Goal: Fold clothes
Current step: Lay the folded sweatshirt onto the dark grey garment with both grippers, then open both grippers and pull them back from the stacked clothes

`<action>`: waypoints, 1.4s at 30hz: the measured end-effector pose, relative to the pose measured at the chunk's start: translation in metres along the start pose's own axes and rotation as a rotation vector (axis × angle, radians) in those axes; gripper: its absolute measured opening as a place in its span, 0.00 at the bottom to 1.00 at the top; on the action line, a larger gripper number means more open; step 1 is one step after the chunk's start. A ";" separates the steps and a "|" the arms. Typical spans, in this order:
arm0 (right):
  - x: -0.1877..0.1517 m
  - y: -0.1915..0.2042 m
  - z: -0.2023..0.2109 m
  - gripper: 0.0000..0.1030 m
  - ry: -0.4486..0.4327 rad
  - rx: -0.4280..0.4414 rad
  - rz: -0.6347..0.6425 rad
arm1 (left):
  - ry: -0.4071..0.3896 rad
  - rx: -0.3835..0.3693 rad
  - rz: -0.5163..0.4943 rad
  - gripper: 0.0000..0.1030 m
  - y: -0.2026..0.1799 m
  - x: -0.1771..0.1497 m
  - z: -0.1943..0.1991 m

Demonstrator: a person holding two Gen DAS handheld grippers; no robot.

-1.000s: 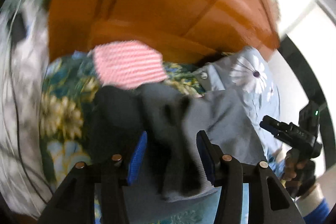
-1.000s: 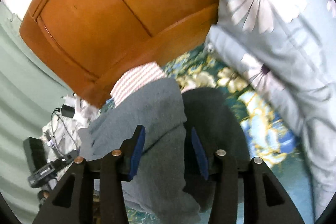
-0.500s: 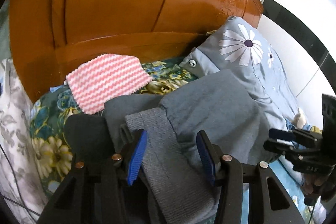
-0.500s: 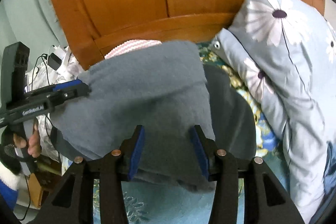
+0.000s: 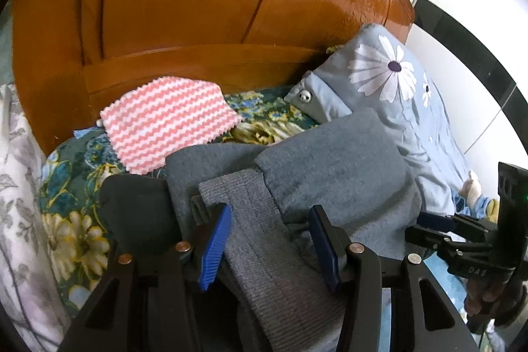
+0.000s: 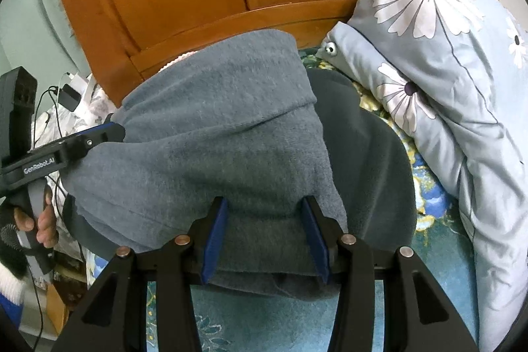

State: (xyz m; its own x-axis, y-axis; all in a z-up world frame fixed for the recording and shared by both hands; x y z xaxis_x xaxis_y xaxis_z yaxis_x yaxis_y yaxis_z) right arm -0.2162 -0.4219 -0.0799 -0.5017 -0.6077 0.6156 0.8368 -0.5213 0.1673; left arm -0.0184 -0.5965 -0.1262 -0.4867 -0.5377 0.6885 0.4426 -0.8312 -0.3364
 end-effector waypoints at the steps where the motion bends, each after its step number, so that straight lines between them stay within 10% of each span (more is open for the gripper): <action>1: -0.003 0.002 0.004 0.47 -0.013 0.001 -0.012 | -0.020 0.002 0.003 0.52 -0.003 0.000 0.008; 12: -0.040 0.034 0.036 0.47 -0.143 0.003 -0.121 | -0.156 0.058 0.111 0.61 -0.024 -0.072 0.066; 24: -0.088 0.070 0.017 0.65 -0.136 -0.137 -0.012 | -0.170 0.073 0.052 1.00 -0.028 -0.118 0.049; 36: -0.111 0.071 0.005 0.66 -0.086 -0.223 0.024 | -0.226 0.179 -0.054 1.00 -0.043 -0.140 0.045; 42: -0.115 0.070 0.006 0.88 -0.096 -0.248 0.030 | -0.221 0.170 -0.068 1.00 -0.041 -0.143 0.042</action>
State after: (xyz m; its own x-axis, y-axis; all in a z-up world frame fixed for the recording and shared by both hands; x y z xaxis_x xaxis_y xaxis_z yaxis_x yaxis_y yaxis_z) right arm -0.0984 -0.3853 -0.1340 -0.4445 -0.5716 0.6897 0.7656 -0.6421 -0.0388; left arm 0.0645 -0.4792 -0.1842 -0.3519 -0.4223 0.8354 0.5436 -0.8187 -0.1849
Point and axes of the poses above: each gripper's, at about its wrist camera, not at the fingertips, and z roughly against the way its jaws point, y to its left, x to its top, the point moved 2 cm from there along -z, roughly the way its jaws point, and after that the axes turned 4 degrees about -y, right-handed, at the moved point
